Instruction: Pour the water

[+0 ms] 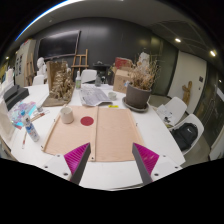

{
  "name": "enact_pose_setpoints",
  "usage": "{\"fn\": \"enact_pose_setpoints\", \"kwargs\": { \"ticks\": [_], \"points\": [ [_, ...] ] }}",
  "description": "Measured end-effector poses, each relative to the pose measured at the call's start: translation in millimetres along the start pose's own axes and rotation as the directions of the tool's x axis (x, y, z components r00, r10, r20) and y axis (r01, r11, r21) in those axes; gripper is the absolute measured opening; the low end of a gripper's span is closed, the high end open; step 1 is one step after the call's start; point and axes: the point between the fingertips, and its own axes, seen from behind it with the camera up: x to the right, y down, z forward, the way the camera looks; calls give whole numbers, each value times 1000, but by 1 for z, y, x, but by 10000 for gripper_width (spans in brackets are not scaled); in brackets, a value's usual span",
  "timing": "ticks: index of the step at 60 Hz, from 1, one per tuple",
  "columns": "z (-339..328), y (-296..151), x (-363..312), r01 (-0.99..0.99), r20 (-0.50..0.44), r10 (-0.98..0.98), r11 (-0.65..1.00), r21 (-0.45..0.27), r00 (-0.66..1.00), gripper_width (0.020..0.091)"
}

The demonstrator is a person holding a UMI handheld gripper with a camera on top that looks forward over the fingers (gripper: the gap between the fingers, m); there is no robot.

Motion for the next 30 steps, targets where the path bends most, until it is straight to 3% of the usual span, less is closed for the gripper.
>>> {"fn": "enact_pose_setpoints", "kwargs": {
  "ticks": [10, 30],
  "points": [
    [-2, 6, -50, 28, 67, -28, 1000, -3, 997, 855],
    [-12, 42, -263, 44, 198, -44, 999, 5, 979, 858]
  ]
}}
